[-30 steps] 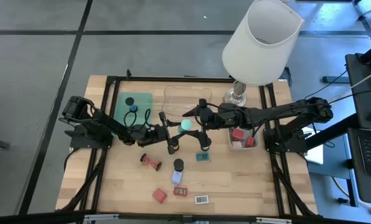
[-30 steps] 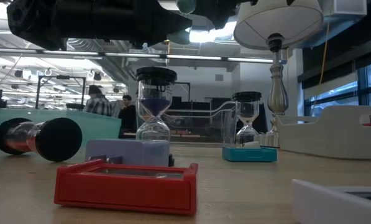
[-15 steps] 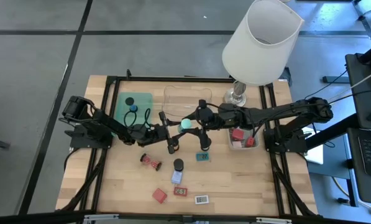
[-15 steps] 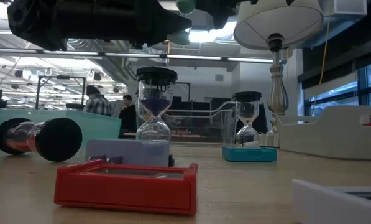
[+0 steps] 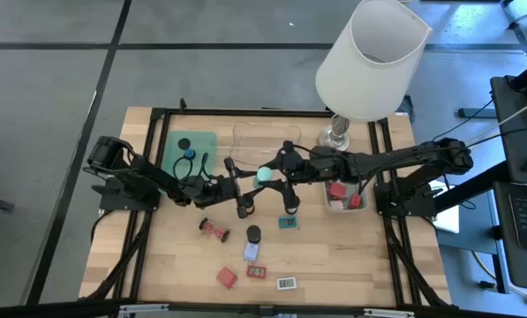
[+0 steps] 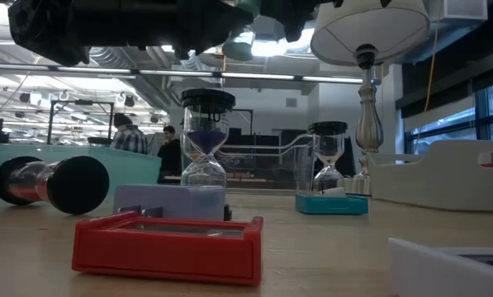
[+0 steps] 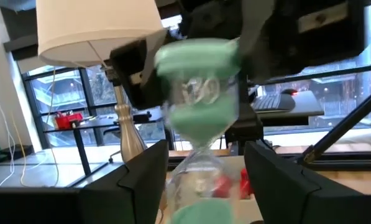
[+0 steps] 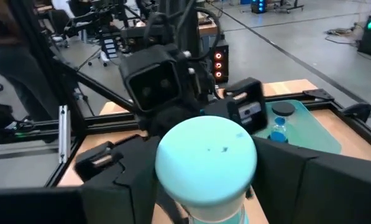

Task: Pick & Place Office items
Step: Put the light blue hourglass into the green bin

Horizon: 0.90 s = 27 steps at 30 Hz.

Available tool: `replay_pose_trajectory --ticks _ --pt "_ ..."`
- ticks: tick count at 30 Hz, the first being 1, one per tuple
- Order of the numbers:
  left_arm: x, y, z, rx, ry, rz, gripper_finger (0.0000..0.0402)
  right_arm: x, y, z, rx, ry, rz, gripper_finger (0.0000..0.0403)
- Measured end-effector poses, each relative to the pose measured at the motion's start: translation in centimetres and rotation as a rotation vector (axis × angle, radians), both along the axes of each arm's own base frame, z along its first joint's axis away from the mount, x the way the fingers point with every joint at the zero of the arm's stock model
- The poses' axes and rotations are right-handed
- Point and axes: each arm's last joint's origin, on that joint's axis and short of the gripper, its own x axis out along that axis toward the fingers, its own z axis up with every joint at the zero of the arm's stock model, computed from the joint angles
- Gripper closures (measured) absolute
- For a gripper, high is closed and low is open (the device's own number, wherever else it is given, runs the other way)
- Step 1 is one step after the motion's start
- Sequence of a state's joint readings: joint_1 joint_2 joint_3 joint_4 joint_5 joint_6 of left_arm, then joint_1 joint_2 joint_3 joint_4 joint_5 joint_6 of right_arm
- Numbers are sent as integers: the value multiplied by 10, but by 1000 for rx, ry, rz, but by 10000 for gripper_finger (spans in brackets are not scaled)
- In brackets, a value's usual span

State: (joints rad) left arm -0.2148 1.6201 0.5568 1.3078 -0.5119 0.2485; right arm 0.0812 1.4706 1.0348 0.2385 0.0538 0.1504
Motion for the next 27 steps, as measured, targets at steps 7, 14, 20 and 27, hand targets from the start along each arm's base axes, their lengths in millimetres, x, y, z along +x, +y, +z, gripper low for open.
replay_pose_trajectory --ticks 7,14,20,27 --pt "-10 -10 14 -15 -6 36 147 -18 -16 17 -15 5 -114 204" --pt "-16 -14 13 -35 95 139 123 -29 -16 37 25 -103 -118 204" --pt "-18 -13 21 110 89 219 125 -28 -9 49 69 -221 -89 204" --pt "-27 -13 47 339 -96 221 124 -31 -2 69 92 -433 -52 204"
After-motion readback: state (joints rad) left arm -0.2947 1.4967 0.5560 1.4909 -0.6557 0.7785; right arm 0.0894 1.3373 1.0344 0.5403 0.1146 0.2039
